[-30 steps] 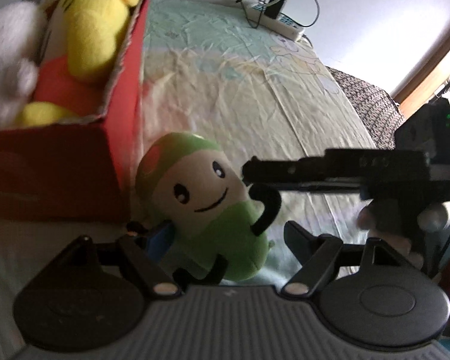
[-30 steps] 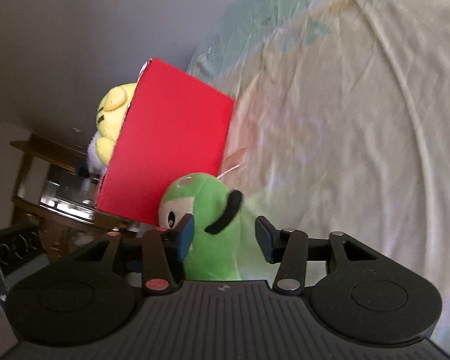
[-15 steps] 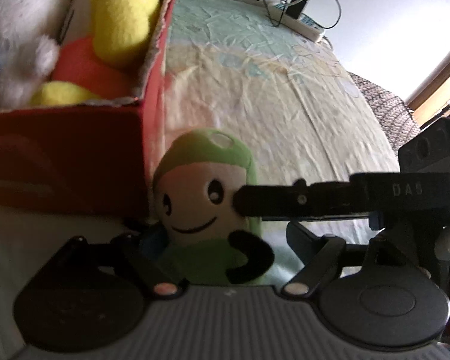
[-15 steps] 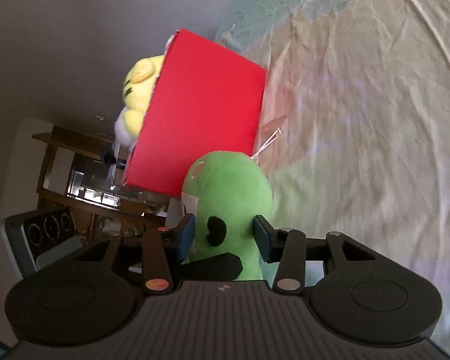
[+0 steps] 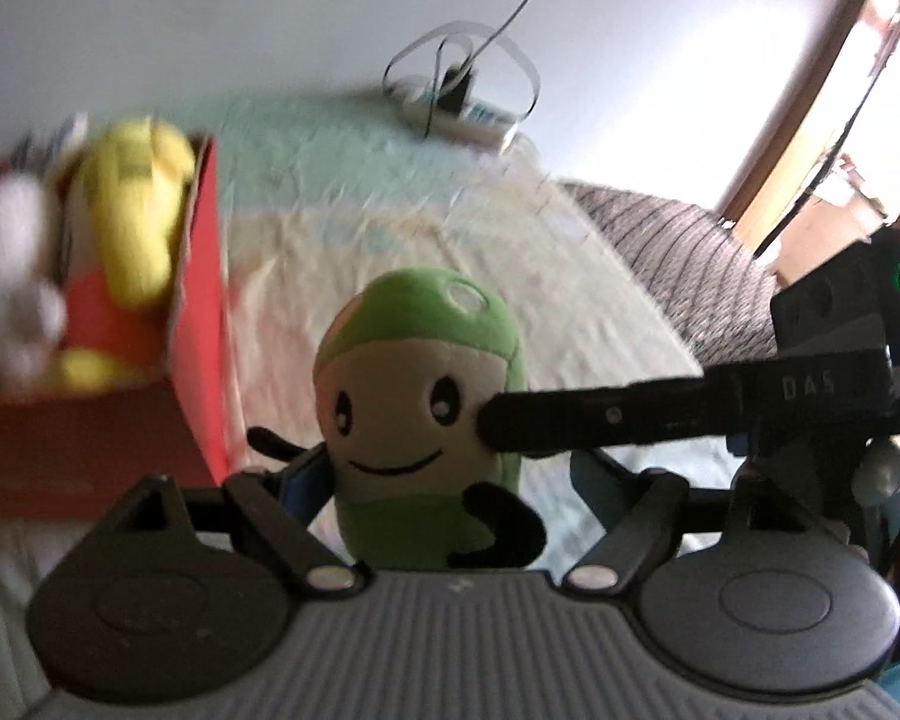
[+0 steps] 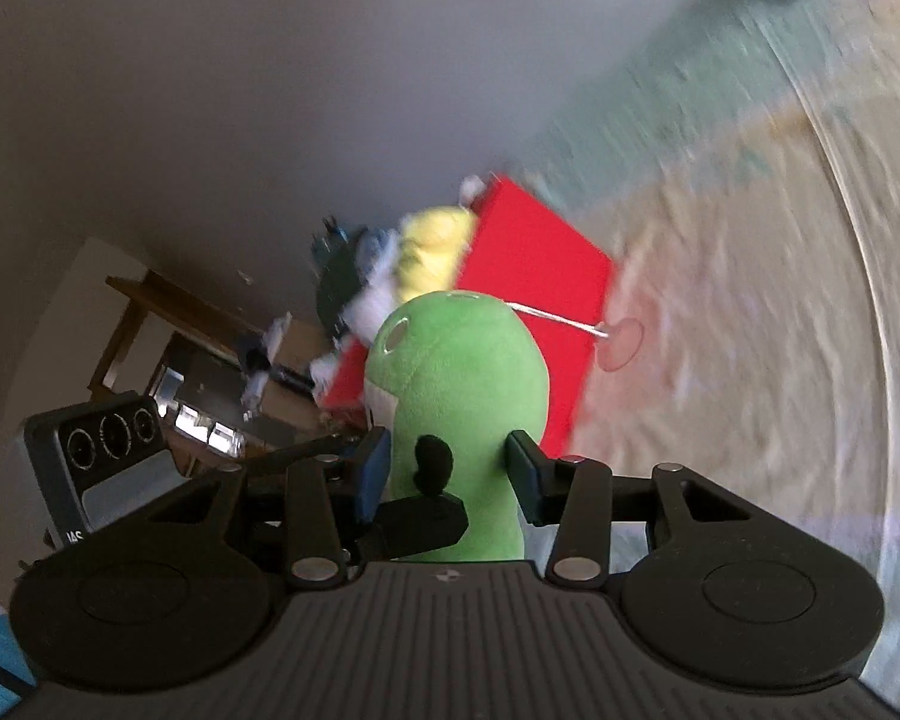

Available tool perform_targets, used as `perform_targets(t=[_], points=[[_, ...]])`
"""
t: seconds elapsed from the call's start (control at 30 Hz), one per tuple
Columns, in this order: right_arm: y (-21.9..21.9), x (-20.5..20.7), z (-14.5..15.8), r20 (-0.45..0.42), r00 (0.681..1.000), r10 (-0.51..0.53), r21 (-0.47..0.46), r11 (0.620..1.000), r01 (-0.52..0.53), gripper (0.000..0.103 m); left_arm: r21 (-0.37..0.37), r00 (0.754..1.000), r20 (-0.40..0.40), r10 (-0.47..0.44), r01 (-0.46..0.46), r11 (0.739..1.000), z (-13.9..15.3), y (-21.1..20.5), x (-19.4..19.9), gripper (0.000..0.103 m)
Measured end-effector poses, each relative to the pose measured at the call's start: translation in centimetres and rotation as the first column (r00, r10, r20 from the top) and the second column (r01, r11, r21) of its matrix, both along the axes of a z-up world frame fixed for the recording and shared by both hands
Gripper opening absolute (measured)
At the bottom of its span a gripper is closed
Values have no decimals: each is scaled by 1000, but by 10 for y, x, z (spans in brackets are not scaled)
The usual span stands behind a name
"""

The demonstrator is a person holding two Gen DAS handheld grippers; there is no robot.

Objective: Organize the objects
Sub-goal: 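Lift the green plush off the bed with the right gripper, then lower the green plush into the red box and open the right gripper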

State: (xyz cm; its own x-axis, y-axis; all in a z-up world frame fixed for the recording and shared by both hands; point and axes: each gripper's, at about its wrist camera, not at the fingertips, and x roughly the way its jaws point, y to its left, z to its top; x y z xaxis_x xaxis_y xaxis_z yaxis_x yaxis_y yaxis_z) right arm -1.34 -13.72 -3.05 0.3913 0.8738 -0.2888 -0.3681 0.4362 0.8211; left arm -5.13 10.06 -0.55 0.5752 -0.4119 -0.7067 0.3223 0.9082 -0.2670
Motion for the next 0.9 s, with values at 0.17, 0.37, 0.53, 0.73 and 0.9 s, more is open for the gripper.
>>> perform_targets(t=[0.17, 0.37, 0.53, 0.73, 0.9], points=[[32, -2, 28, 98, 994, -47, 36, 998, 44, 46, -18, 994, 107, -35, 37, 999, 32, 21, -4, 82], [104, 12, 53, 196, 980, -36, 68, 997, 23, 46, -28, 975, 221, -34, 41, 999, 70, 78, -14, 82], [173, 36, 59, 241, 970, -12, 78, 997, -7, 46, -36, 956, 293, 14, -3, 999, 90, 140, -17, 82], [243, 60, 47, 251, 968, -2, 32, 999, -7, 46, -41, 948, 310, 69, -59, 997, 90, 213, -11, 82], [278, 75, 28, 200, 980, -18, -44, 999, 28, 46, -31, 960, 266, 88, -83, 996, 74, 258, 13, 82]])
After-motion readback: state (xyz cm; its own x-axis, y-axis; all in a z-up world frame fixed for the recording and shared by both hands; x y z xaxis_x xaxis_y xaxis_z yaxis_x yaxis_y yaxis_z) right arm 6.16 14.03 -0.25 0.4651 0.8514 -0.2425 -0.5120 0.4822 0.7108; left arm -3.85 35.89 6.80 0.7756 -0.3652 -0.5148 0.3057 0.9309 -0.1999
